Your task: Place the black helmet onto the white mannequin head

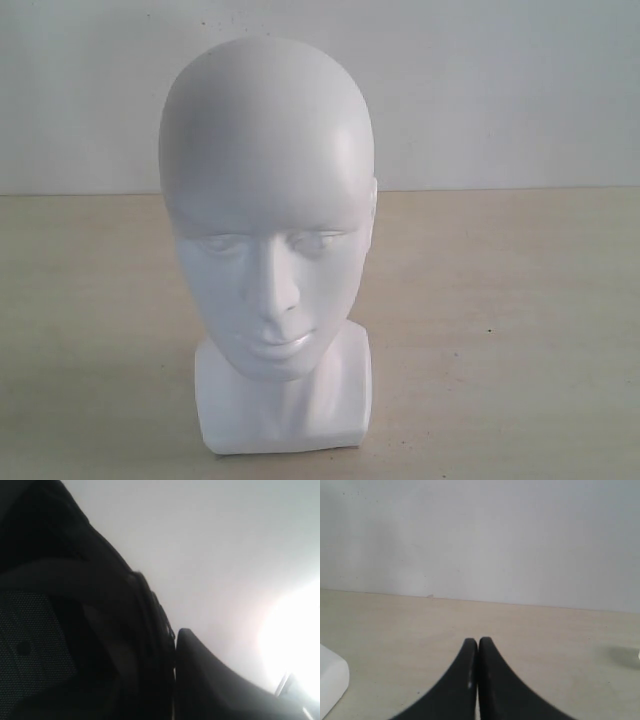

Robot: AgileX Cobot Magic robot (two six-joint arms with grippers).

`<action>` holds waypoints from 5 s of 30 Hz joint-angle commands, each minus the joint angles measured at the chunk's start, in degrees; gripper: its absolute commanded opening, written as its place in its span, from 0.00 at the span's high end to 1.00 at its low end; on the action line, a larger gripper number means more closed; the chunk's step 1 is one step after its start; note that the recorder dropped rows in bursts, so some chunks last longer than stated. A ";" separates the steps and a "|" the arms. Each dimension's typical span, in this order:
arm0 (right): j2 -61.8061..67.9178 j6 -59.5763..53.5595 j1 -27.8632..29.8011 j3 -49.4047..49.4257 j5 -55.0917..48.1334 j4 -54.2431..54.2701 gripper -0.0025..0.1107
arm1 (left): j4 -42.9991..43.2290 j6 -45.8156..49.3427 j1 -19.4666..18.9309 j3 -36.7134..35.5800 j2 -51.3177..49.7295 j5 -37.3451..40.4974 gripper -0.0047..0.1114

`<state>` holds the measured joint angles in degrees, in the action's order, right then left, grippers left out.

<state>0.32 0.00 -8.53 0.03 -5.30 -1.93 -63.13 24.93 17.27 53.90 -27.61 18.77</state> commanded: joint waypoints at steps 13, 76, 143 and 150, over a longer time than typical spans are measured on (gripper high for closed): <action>-0.32 0.00 -0.02 -0.03 0.32 -0.12 0.98 | 15.37 -12.51 0.01 1.28 -1.84 -6.27 0.92; -0.32 0.00 -0.02 -0.03 0.34 -0.12 0.98 | 80.07 -122.13 9.22 1.43 -38.45 -88.73 0.92; -0.32 0.00 -0.02 -0.03 0.34 -0.12 0.98 | 70.14 -114.65 23.28 9.96 -56.62 -88.73 0.92; -0.32 0.00 -0.02 -0.03 0.34 -0.12 0.98 | 68.90 -113.95 23.28 4.14 -54.05 -88.73 0.92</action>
<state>0.32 0.00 -8.53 0.03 -5.30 -1.93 7.95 -89.50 40.46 59.81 -83.50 -65.52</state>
